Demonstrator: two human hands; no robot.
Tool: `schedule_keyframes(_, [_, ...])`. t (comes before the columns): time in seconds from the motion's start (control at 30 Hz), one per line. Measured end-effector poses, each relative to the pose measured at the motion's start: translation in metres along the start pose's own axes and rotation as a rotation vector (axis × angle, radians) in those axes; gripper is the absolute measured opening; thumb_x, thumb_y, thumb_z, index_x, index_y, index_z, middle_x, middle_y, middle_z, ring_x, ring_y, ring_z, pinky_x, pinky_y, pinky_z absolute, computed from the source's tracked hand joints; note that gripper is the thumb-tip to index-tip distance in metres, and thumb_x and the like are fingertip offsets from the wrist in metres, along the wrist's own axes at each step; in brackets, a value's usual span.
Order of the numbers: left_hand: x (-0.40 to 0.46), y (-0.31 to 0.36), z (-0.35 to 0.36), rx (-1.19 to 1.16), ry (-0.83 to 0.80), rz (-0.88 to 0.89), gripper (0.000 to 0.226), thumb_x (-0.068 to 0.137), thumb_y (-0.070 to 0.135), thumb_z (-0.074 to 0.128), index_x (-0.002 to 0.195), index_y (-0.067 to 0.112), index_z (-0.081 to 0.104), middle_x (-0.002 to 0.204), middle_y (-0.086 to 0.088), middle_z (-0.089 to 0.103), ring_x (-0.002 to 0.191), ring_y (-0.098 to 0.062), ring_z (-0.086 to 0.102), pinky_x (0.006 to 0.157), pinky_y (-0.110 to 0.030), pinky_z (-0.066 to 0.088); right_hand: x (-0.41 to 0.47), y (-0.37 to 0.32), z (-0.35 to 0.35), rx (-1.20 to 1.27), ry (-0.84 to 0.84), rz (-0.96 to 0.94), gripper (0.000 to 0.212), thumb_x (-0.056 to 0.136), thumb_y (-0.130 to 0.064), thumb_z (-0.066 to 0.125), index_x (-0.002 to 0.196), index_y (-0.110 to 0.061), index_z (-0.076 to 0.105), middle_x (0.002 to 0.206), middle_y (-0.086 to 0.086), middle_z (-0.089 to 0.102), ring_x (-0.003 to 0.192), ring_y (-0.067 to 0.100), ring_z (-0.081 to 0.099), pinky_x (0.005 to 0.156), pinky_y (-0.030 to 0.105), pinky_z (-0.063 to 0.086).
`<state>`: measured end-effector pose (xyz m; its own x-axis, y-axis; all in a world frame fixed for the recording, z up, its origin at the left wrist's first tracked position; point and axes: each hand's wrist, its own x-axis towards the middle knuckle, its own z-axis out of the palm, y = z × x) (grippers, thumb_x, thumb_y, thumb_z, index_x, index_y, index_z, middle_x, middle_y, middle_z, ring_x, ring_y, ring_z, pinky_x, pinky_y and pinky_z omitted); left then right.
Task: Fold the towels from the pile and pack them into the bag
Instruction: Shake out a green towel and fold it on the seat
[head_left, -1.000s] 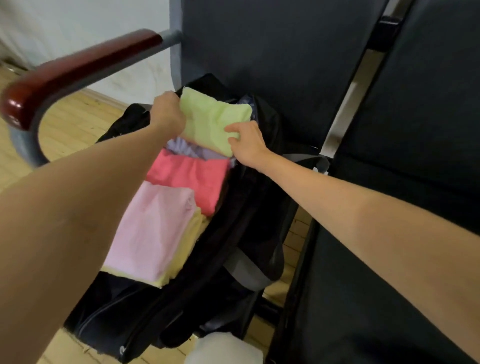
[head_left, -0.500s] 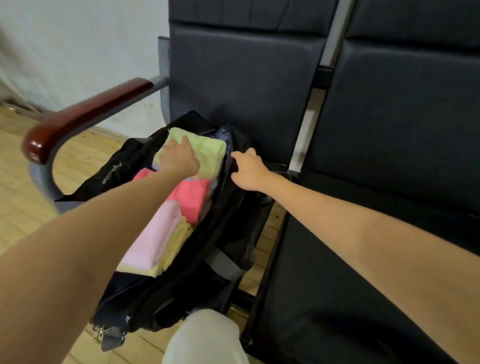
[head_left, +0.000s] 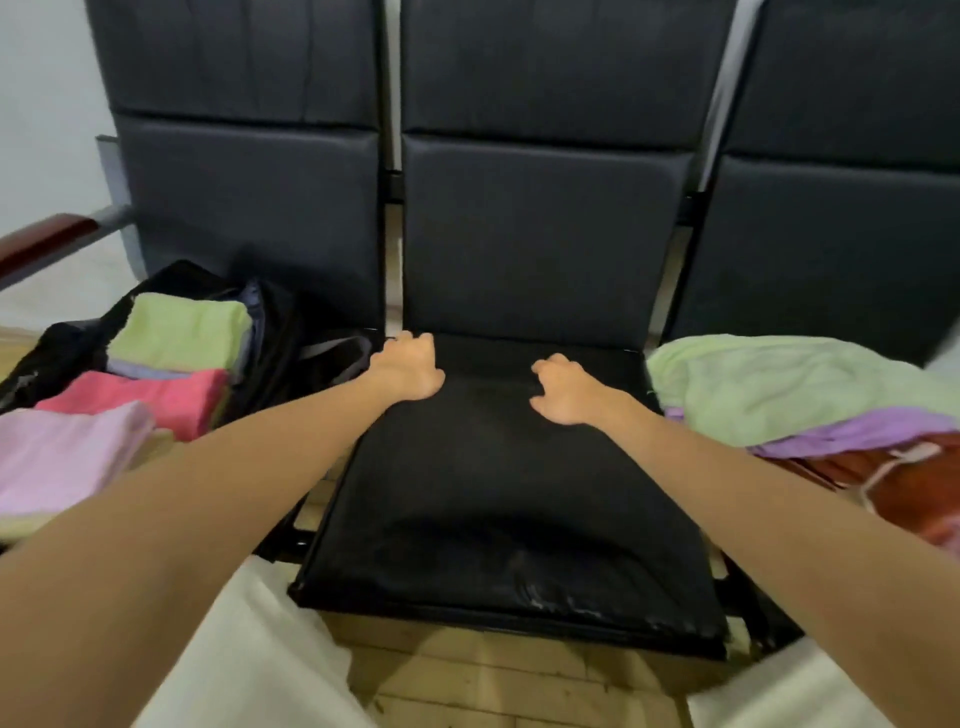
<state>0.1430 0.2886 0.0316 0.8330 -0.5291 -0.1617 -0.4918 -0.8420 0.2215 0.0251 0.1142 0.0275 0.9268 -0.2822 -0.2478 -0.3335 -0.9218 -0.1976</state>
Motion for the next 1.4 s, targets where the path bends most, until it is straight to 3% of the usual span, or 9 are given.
schedule_keyframes(0.2, [-0.009, 0.136, 0.043, 0.007, -0.153, 0.279, 0.064, 0.094, 0.027, 0.051, 0.15, 0.012, 0.023, 0.147, -0.015, 0.03, 0.132, -0.034, 0.036, 0.106, -0.044, 0.038, -0.079, 0.143, -0.003, 0.045, 0.114, 0.249, 0.044, 0.094, -0.02, 0.049, 0.133, -0.002, 0.042, 0.132, 0.018, 0.044, 0.12, 0.035, 0.047, 0.1, 0.04, 0.041])
schedule_keyframes(0.33, [-0.012, 0.201, 0.079, 0.047, -0.232, 0.441, 0.064, 0.095, 0.028, 0.05, 0.15, 0.014, 0.022, 0.149, -0.012, 0.03, 0.132, -0.032, 0.035, 0.107, -0.043, 0.036, -0.118, 0.214, -0.001, 0.092, 0.202, 0.38, 0.053, 0.093, -0.013, 0.051, 0.141, -0.004, 0.033, 0.144, 0.017, 0.035, 0.127, 0.035, 0.041, 0.106, 0.04, 0.036])
schedule_keyframes(0.47, [-0.009, 0.249, 0.11, 0.06, -0.234, 0.539, 0.058, 0.096, 0.025, 0.051, 0.148, 0.015, 0.029, 0.146, -0.012, 0.034, 0.132, -0.031, 0.037, 0.106, -0.044, 0.038, -0.123, 0.258, 0.001, 0.119, 0.339, 0.37, 0.059, 0.092, -0.008, 0.052, 0.146, -0.007, 0.028, 0.154, 0.012, 0.027, 0.139, 0.028, 0.031, 0.113, 0.035, 0.027])
schedule_keyframes(0.6, [0.001, 0.286, 0.133, 0.015, -0.179, 0.613, 0.043, 0.093, 0.02, 0.054, 0.135, 0.014, 0.048, 0.129, -0.011, 0.049, 0.116, -0.031, 0.051, 0.096, -0.046, 0.046, -0.11, 0.285, 0.009, 0.068, 0.314, 0.304, 0.064, 0.093, -0.01, 0.052, 0.149, -0.009, 0.022, 0.157, 0.01, 0.02, 0.144, 0.025, 0.019, 0.118, 0.035, 0.019])
schedule_keyframes(0.73, [0.018, 0.309, 0.154, 0.051, -0.123, 0.648, 0.047, 0.092, 0.019, 0.058, 0.136, 0.01, 0.045, 0.132, -0.012, 0.047, 0.121, -0.03, 0.048, 0.099, -0.045, 0.043, -0.093, 0.302, 0.018, -0.025, 0.283, 0.273, 0.065, 0.092, -0.01, 0.049, 0.15, -0.013, 0.02, 0.158, 0.007, 0.016, 0.146, 0.026, 0.014, 0.119, 0.041, 0.015])
schedule_keyframes(0.97, [0.042, 0.341, 0.178, 0.106, 0.019, 0.588, 0.042, 0.088, 0.028, 0.063, 0.124, 0.01, 0.05, 0.122, -0.011, 0.046, 0.112, -0.029, 0.047, 0.09, -0.044, 0.047, -0.073, 0.324, 0.039, 0.126, 0.341, 0.293, 0.042, 0.086, -0.007, 0.05, 0.127, 0.002, 0.051, 0.133, 0.019, 0.049, 0.124, 0.034, 0.045, 0.102, 0.039, 0.035])
schedule_keyframes(1.1, [0.048, 0.35, 0.186, 0.117, 0.066, 0.563, 0.03, 0.089, 0.025, 0.059, 0.114, 0.009, 0.051, 0.117, -0.012, 0.045, 0.106, -0.03, 0.047, 0.084, -0.042, 0.048, -0.073, 0.328, 0.047, 0.17, 0.377, 0.266, 0.037, 0.084, -0.002, 0.049, 0.12, 0.007, 0.056, 0.129, 0.023, 0.052, 0.122, 0.036, 0.047, 0.102, 0.041, 0.036])
schedule_keyframes(1.27, [0.05, 0.349, 0.184, -0.266, 0.133, 0.511, 0.014, 0.095, 0.013, 0.043, 0.087, 0.007, 0.053, 0.097, -0.011, 0.054, 0.091, -0.029, 0.054, 0.076, -0.041, 0.047, -0.077, 0.328, 0.049, 0.187, 0.418, 0.241, 0.044, 0.085, 0.0, 0.049, 0.129, 0.003, 0.051, 0.134, 0.021, 0.05, 0.124, 0.035, 0.045, 0.104, 0.037, 0.035])
schedule_keyframes(1.4, [0.042, 0.344, 0.148, -0.765, 0.072, 0.398, 0.009, 0.093, 0.008, 0.052, 0.09, 0.006, 0.06, 0.089, -0.009, 0.064, 0.089, -0.025, 0.062, 0.079, -0.037, 0.051, -0.083, 0.316, 0.035, 0.065, 0.539, 0.263, 0.034, 0.089, -0.009, 0.049, 0.122, -0.008, 0.058, 0.116, 0.013, 0.062, 0.11, 0.032, 0.05, 0.091, 0.039, 0.036])
